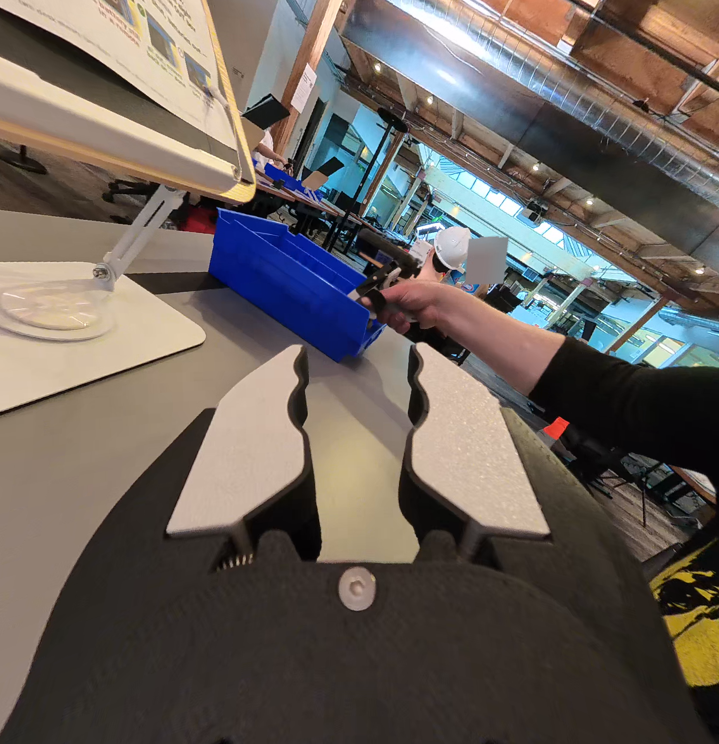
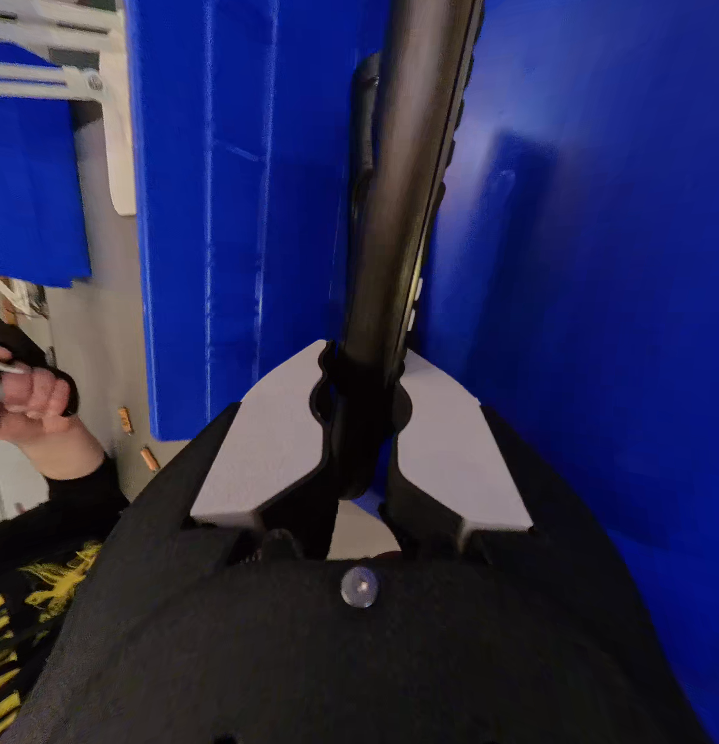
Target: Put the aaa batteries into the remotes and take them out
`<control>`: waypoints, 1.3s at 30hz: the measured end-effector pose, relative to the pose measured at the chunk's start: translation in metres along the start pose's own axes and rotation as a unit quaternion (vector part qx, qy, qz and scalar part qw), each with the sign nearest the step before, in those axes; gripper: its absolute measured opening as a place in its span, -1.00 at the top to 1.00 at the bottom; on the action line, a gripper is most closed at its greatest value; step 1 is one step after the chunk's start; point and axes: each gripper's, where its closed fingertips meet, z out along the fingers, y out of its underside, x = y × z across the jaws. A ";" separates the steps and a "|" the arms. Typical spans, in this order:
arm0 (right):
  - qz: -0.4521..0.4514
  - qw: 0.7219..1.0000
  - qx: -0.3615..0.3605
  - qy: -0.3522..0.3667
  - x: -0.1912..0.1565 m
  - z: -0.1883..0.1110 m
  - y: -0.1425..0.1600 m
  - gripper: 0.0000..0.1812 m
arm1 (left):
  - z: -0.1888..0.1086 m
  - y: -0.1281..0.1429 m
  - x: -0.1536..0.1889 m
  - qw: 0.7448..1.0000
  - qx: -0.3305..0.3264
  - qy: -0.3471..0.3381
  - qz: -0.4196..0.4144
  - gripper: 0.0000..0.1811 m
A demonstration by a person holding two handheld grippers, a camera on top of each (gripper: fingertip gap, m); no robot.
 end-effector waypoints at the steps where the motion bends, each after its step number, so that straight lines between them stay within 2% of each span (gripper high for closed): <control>1: 0.005 1.000 -0.006 0.011 0.004 0.003 0.001 0.70 | -0.002 0.000 0.000 1.000 -0.002 0.001 0.001 0.47; 2: 0.001 0.999 -0.013 0.032 0.010 0.004 0.002 0.66 | -0.003 0.001 -0.001 1.000 -0.006 -0.003 0.006 0.47; 4: -0.004 0.998 -0.015 0.063 0.015 0.002 0.003 0.37 | -0.008 0.001 -0.004 1.000 -0.013 -0.011 0.020 0.47; 5: -0.014 0.997 -0.010 0.073 0.014 -0.002 0.002 0.30 | -0.011 -0.001 -0.006 1.000 -0.011 -0.013 0.024 0.46; 8: -0.082 0.988 0.009 0.134 0.000 -0.024 0.002 0.34 | -0.027 -0.017 -0.016 0.999 0.010 -0.032 0.026 0.45; 10: -0.160 0.974 0.037 0.156 -0.042 -0.040 0.006 0.34 | -0.039 -0.028 -0.022 0.999 0.025 -0.040 0.024 0.45; 12: -0.268 0.956 0.044 0.108 -0.117 -0.034 0.030 0.35 | -0.047 -0.034 -0.030 0.997 0.034 -0.061 0.032 0.44; 14: -0.392 0.919 0.010 0.043 -0.195 -0.006 0.080 0.47 | -0.051 -0.037 -0.033 0.997 0.041 -0.063 0.026 0.44; 15: -0.446 0.894 -0.020 0.027 -0.223 0.013 0.108 0.49 | -0.051 -0.036 -0.035 0.997 0.042 -0.062 0.021 0.44; 17: -0.529 0.845 -0.074 -0.014 -0.269 0.055 0.165 0.48 | -0.050 -0.032 -0.039 0.997 0.037 -0.067 0.016 0.44; 19: -0.557 0.820 -0.123 -0.058 -0.302 0.096 0.217 0.52 | -0.049 -0.029 -0.042 0.997 0.037 -0.069 0.009 0.43; 21: -0.587 0.793 -0.157 -0.050 -0.311 0.131 0.250 0.52 | -0.049 -0.030 -0.041 0.997 0.042 -0.067 0.005 0.42; 23: -0.603 0.778 -0.177 -0.023 -0.308 0.160 0.267 0.57 | -0.049 -0.031 -0.039 0.997 0.043 -0.062 0.005 0.42; 26: -0.610 0.767 -0.200 0.002 -0.298 0.181 0.276 0.66 | -0.051 -0.034 -0.038 0.997 0.046 -0.064 0.010 0.42; 27: -0.610 0.766 -0.203 -0.005 -0.299 0.183 0.280 0.76 | -0.052 -0.035 -0.037 0.997 0.050 -0.063 0.009 0.42; 28: -0.614 0.764 -0.200 -0.009 -0.300 0.184 0.281 0.90 | -0.053 -0.036 -0.037 0.997 0.054 -0.060 0.006 0.42; 30: -0.627 0.752 -0.202 -0.015 -0.299 0.183 0.280 0.90 | -0.054 -0.037 -0.039 0.996 0.061 -0.060 -0.001 0.42; 33: -0.629 0.758 -0.157 -0.071 -0.309 0.163 0.264 0.90 | -0.054 -0.034 -0.044 0.996 0.057 -0.063 -0.006 0.42; 36: -0.645 0.760 -0.048 -0.063 -0.303 0.105 0.192 0.90 | -0.055 -0.029 -0.051 0.996 0.051 -0.077 -0.004 0.42; 37: -0.648 0.761 -0.011 -0.035 -0.291 0.081 0.156 0.90 | -0.054 -0.027 -0.054 0.996 0.048 -0.080 -0.005 0.42; 39: -0.644 0.761 0.042 0.064 -0.248 0.030 0.078 0.90 | -0.054 -0.023 -0.060 0.995 0.045 -0.083 -0.014 0.42</control>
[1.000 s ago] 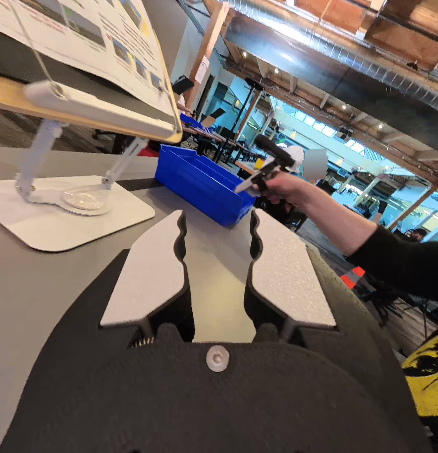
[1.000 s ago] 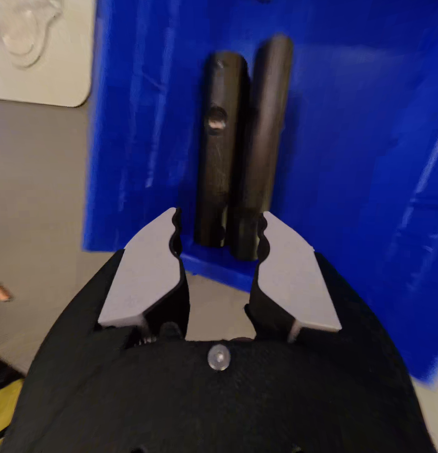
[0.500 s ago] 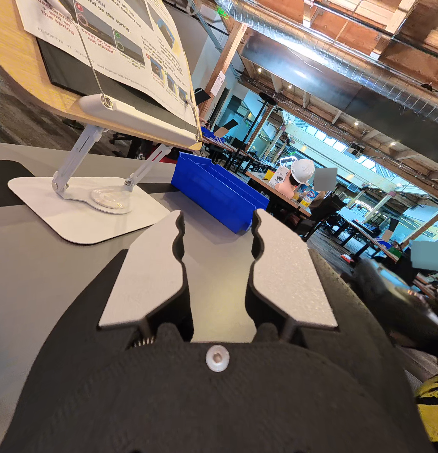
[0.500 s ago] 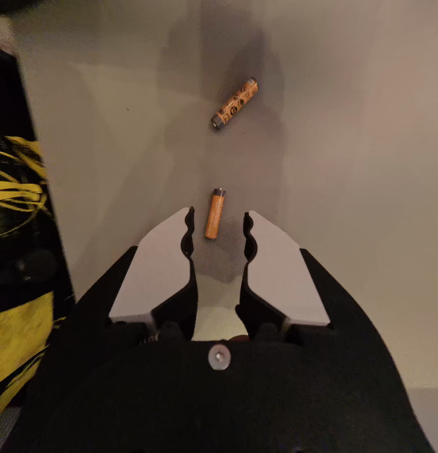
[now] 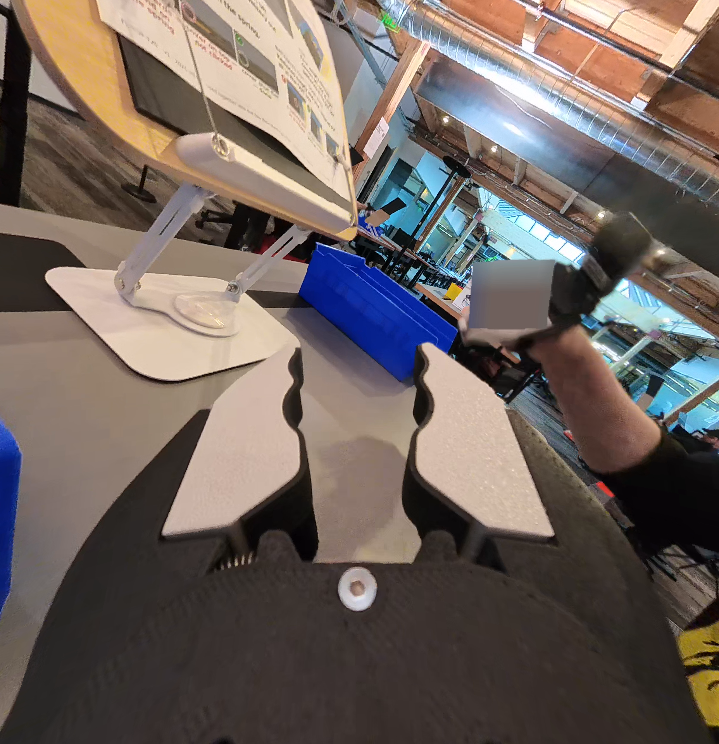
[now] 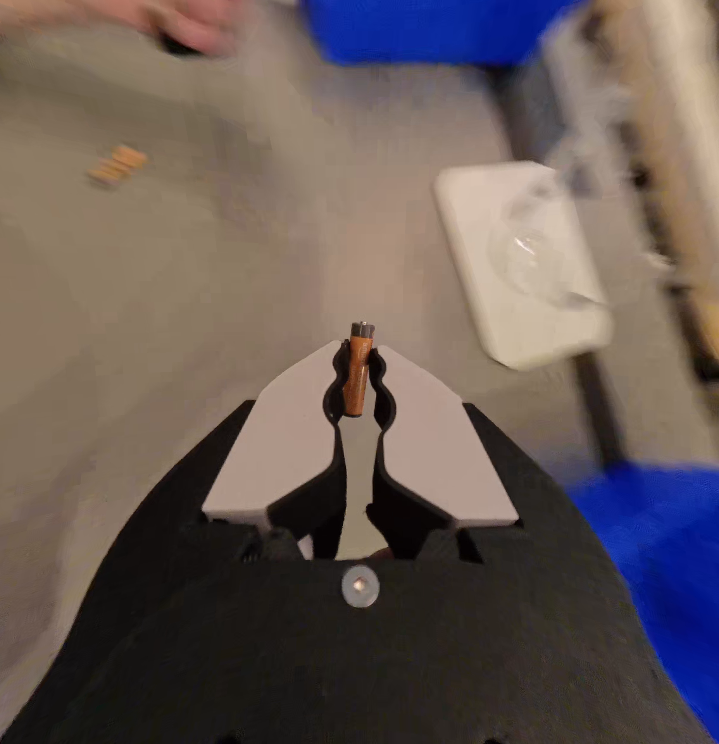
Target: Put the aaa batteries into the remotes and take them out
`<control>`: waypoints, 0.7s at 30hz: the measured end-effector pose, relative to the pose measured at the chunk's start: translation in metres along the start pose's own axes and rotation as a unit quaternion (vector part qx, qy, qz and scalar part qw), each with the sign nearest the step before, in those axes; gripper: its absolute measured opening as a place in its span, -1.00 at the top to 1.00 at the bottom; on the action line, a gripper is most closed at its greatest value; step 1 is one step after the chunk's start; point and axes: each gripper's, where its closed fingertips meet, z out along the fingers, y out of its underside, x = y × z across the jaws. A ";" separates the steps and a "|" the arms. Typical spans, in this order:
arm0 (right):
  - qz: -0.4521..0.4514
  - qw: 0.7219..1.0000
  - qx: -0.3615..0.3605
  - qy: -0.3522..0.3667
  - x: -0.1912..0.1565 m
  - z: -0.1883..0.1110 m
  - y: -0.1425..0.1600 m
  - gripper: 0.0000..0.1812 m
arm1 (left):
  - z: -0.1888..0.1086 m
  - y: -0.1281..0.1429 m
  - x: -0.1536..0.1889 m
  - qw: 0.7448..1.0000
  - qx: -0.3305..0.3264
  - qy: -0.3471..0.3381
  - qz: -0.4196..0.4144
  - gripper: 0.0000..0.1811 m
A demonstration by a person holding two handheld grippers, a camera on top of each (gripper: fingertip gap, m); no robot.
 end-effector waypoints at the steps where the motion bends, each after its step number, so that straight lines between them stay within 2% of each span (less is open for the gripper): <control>1: -0.001 0.999 -0.015 0.049 0.045 -0.017 0.019 0.90 | 0.001 0.002 -0.003 1.000 -0.002 -0.003 -0.003 0.42; 3: -0.005 0.991 -0.054 0.121 0.127 -0.040 0.065 0.90 | 0.002 0.007 -0.010 1.000 -0.009 -0.010 -0.009 0.41; 5: -0.001 0.986 -0.104 0.128 0.183 -0.038 0.117 0.90 | 0.003 0.011 -0.014 1.000 -0.012 -0.013 -0.017 0.41; 7: -0.020 0.978 -0.163 0.130 0.222 -0.021 0.165 0.89 | 0.004 0.015 -0.019 0.999 -0.019 -0.020 -0.017 0.41; 11: -0.056 0.966 -0.225 0.110 0.265 0.027 0.226 0.89 | 0.001 0.015 -0.028 0.999 -0.018 -0.032 -0.018 0.40; 14: -0.081 0.955 -0.263 0.108 0.286 0.051 0.253 0.89 | -0.002 0.013 -0.033 0.999 -0.010 -0.034 -0.024 0.40; 17: -0.089 0.947 -0.284 0.118 0.298 0.063 0.264 0.89 | -0.003 0.013 -0.035 0.999 -0.008 -0.034 -0.029 0.40; 19: -0.105 0.941 -0.292 0.136 0.303 0.060 0.260 0.79 | -0.003 0.015 -0.037 0.999 -0.011 -0.036 -0.031 0.40; 21: -0.106 0.940 -0.285 0.151 0.301 0.048 0.248 0.79 | -0.003 0.014 -0.036 0.999 -0.009 -0.033 -0.032 0.40</control>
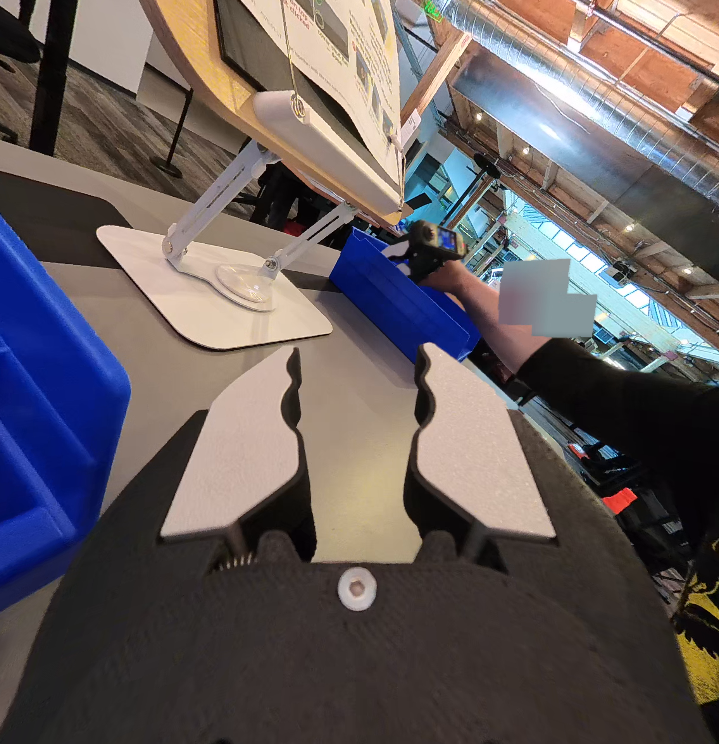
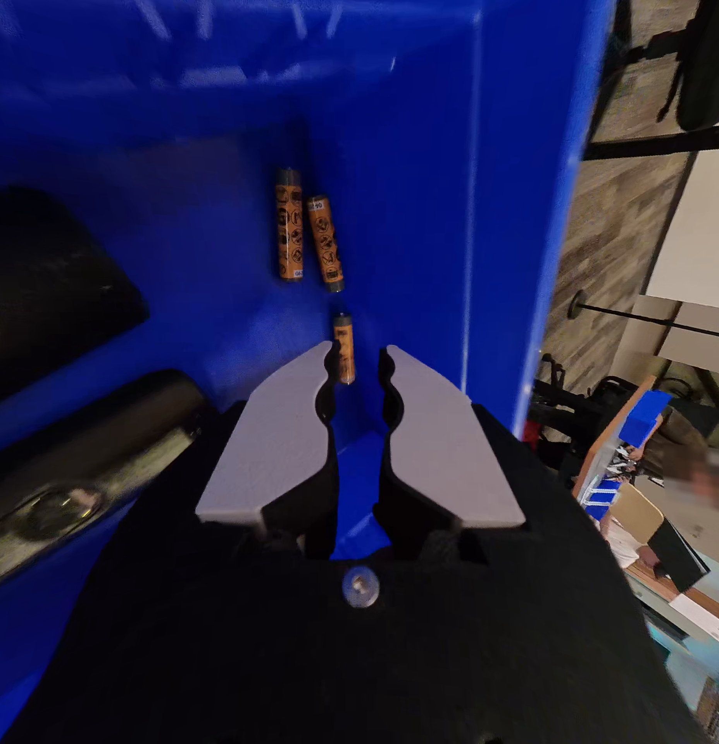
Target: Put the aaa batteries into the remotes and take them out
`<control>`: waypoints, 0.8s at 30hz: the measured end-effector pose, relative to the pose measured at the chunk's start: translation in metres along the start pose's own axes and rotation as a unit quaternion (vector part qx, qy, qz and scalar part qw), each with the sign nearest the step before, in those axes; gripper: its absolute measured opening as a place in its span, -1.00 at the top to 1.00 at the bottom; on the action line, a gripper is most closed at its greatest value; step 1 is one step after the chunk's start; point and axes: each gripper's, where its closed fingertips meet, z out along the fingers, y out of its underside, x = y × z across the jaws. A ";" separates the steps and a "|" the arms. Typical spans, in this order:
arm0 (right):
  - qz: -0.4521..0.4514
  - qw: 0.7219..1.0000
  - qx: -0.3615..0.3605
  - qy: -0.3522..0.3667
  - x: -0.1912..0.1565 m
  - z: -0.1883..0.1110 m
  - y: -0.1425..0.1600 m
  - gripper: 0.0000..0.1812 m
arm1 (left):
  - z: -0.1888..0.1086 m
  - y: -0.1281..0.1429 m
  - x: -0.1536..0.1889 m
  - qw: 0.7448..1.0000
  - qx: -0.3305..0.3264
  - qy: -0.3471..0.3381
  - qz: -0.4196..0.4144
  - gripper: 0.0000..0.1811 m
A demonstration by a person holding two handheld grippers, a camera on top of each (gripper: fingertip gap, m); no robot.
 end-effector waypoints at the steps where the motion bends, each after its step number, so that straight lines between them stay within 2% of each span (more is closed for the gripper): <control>1: 0.008 1.000 0.007 0.013 0.003 -0.014 -0.004 0.79 | 0.000 -0.001 0.001 1.000 0.002 0.000 0.000 0.40; 4: 0.051 0.997 0.037 0.033 -0.003 -0.079 -0.031 0.86 | -0.002 -0.004 0.004 1.000 0.007 0.002 0.004 0.40; 6: 0.086 0.991 0.105 0.013 -0.032 -0.137 -0.079 0.86 | -0.003 -0.007 0.007 1.000 0.010 0.003 0.008 0.40; 9: 0.131 0.957 0.220 -0.135 -0.131 -0.216 -0.174 0.80 | -0.005 -0.010 0.007 1.000 0.015 -0.004 0.016 0.40; 12: 0.155 0.914 0.276 -0.256 -0.236 -0.267 -0.260 0.69 | -0.009 -0.013 0.003 0.999 0.021 -0.019 0.022 0.40; 15: 0.187 0.871 0.293 -0.347 -0.324 -0.289 -0.328 0.57 | -0.015 -0.020 -0.001 0.999 0.036 -0.028 0.023 0.40; 18: 0.193 0.854 0.275 -0.397 -0.392 -0.285 -0.371 0.47 | -0.024 -0.031 -0.002 0.998 0.061 -0.022 0.008 0.40; 21: 0.197 0.867 0.269 -0.370 -0.415 -0.270 -0.395 0.47 | -0.032 -0.040 -0.004 0.996 0.080 -0.024 0.005 0.40; 24: 0.168 0.894 0.243 -0.338 -0.429 -0.252 -0.404 0.56 | -0.034 -0.044 -0.002 0.996 0.088 -0.021 0.004 0.39</control>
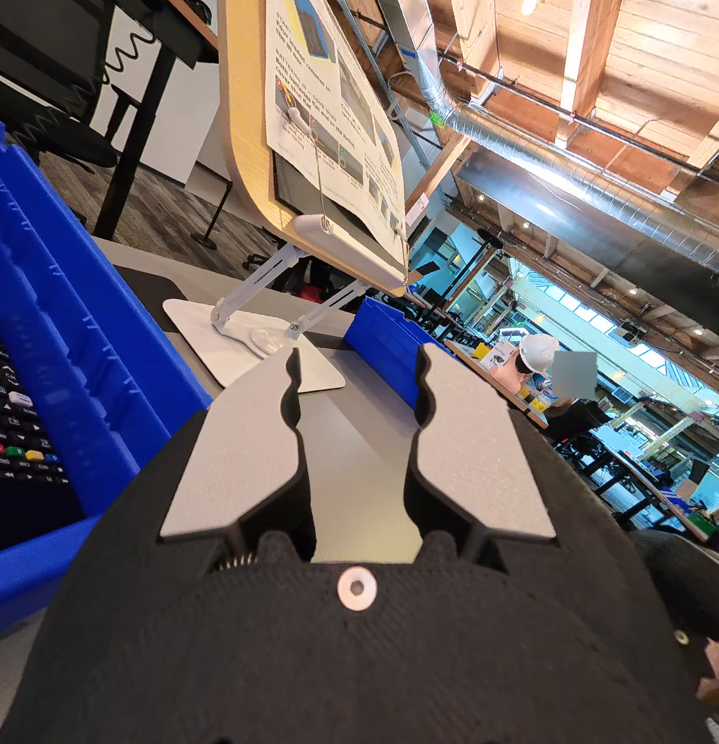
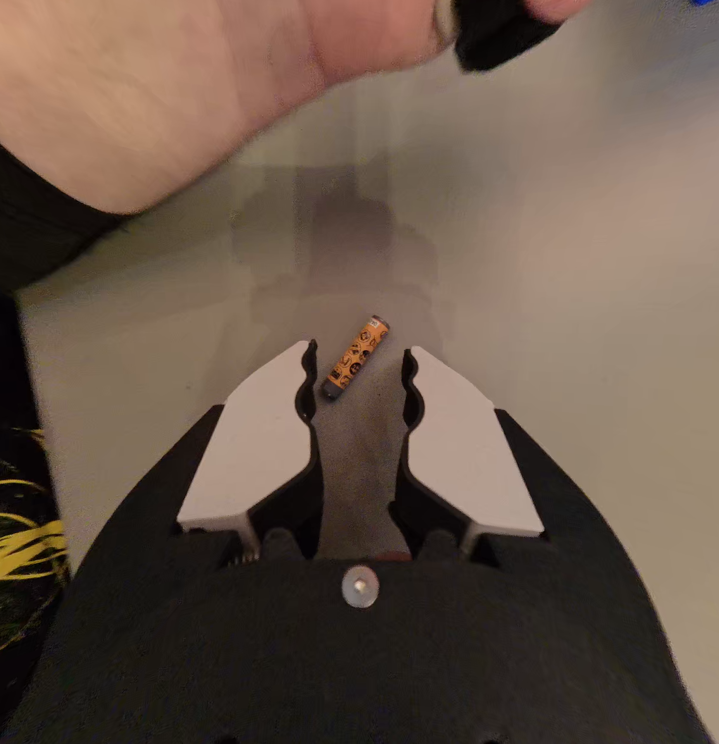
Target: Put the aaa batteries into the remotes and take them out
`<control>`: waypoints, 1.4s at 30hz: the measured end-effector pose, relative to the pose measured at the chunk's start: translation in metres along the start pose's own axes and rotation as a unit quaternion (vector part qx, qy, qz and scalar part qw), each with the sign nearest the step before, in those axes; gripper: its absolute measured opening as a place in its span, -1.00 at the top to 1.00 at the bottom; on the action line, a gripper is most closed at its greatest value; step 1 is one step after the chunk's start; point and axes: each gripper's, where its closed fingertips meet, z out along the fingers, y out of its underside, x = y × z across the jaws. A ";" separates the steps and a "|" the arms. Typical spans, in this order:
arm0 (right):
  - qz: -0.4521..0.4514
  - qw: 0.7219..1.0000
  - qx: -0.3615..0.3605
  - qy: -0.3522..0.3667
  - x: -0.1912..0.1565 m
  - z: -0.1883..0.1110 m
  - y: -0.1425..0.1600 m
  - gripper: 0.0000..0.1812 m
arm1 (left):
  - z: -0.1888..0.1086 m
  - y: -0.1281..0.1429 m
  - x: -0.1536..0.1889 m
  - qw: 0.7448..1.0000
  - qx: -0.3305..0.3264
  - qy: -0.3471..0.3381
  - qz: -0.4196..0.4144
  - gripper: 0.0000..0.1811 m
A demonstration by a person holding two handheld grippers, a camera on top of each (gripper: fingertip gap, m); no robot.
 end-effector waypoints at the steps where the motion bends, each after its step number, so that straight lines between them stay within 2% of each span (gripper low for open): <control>1: -0.012 1.000 -0.008 0.003 -0.001 0.004 0.002 0.61 | 0.000 0.000 0.000 1.000 0.001 0.001 -0.001 0.39; 2: -0.023 1.000 -0.009 0.001 -0.002 0.004 0.002 0.80 | 0.000 -0.001 0.001 1.000 0.003 0.003 -0.002 0.39; 3: -0.035 0.999 -0.013 -0.005 -0.002 0.004 0.003 0.88 | 0.000 -0.001 0.002 1.000 0.003 0.004 -0.003 0.39; 6: -0.074 0.997 -0.007 -0.013 0.007 -0.008 0.010 0.90 | 0.001 0.001 0.002 1.000 0.000 0.005 -0.002 0.39; 9: -0.101 0.994 0.036 0.019 0.048 -0.063 0.016 0.90 | 0.001 0.001 0.002 1.000 0.001 0.006 -0.001 0.39; 12: -0.165 0.980 0.060 0.094 0.126 -0.156 0.031 0.90 | 0.003 0.005 -0.002 1.000 0.000 0.010 -0.020 0.39; 14: -0.199 0.964 0.023 0.174 0.195 -0.220 0.056 0.89 | 0.006 0.009 0.001 0.997 0.002 0.041 -0.064 0.39; 16: -0.191 0.952 -0.012 0.239 0.265 -0.277 0.083 0.89 | 0.009 0.015 -0.001 0.996 -0.005 0.047 -0.077 0.39; 19: -0.167 0.942 -0.065 0.285 0.356 -0.324 0.128 0.89 | 0.013 0.024 -0.003 0.997 -0.025 0.041 -0.060 0.39; 21: -0.149 0.940 -0.093 0.291 0.404 -0.329 0.156 0.89 | 0.016 0.031 -0.005 0.997 -0.038 0.034 -0.052 0.39; 23: -0.142 0.938 -0.118 0.294 0.442 -0.321 0.178 0.89 | 0.019 0.038 -0.006 0.997 -0.048 0.032 -0.049 0.39; 28: -0.169 0.922 -0.213 0.275 0.495 -0.279 0.221 0.90 | 0.022 0.045 -0.007 0.997 -0.063 0.026 -0.035 0.39; 34: -0.166 0.899 -0.282 0.291 0.531 -0.259 0.245 0.86 | 0.024 0.047 -0.006 0.996 -0.066 0.026 -0.044 0.39; 38: -0.168 0.887 -0.283 0.324 0.538 -0.267 0.237 0.75 | 0.025 0.045 0.000 0.997 -0.070 0.027 -0.022 0.39; 42: -0.156 0.887 -0.246 0.359 0.529 -0.284 0.219 0.75 | 0.020 0.033 0.005 0.997 -0.068 0.009 0.030 0.39</control>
